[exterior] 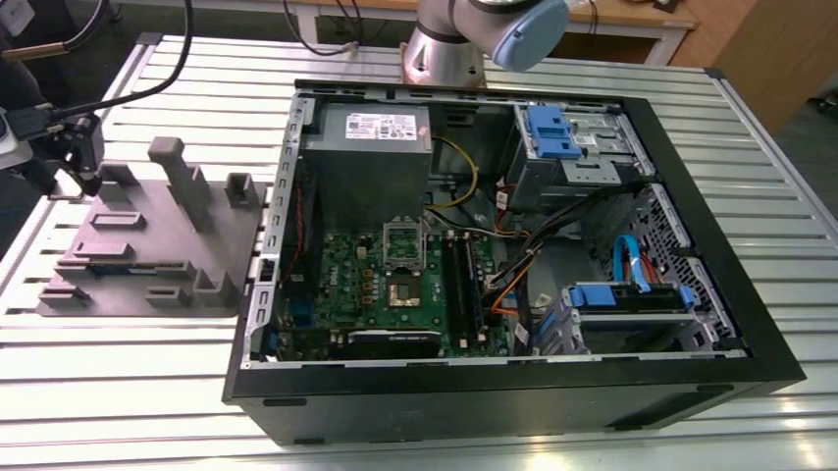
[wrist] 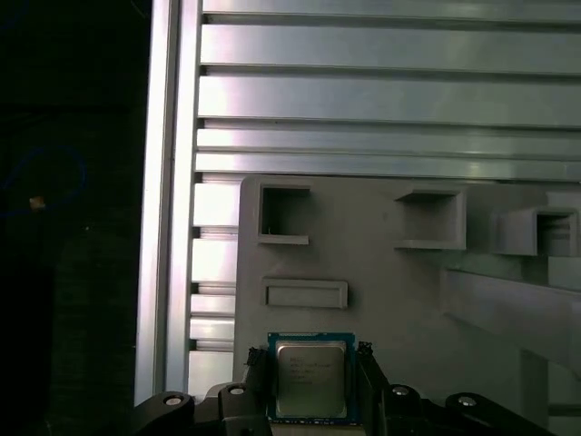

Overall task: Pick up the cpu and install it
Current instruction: 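Pick up the cpu and move it towards the insertion slot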

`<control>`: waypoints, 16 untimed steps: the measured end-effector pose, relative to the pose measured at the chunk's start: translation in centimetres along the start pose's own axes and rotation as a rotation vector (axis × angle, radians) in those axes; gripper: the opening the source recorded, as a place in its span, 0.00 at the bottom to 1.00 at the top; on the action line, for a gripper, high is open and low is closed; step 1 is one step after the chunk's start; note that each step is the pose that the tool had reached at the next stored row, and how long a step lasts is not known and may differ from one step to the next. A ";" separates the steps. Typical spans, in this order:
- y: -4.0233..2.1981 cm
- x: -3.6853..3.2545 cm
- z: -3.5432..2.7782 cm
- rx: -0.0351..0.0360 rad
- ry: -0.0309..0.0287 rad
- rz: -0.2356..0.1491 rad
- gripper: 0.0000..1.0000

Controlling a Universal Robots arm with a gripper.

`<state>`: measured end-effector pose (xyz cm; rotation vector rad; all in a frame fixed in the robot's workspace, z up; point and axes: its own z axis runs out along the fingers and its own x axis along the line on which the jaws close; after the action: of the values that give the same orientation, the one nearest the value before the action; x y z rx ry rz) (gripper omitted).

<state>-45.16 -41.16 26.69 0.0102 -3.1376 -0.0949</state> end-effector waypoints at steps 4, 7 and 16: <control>0.00 0.00 -0.05 0.0002 0.0001 0.000 0.47; 0.01 0.00 -0.09 0.0003 0.0002 0.000 0.47; 0.03 0.00 -0.33 0.0004 0.0001 0.000 0.47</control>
<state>-45.16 -41.15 27.02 0.0103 -3.1375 -0.0942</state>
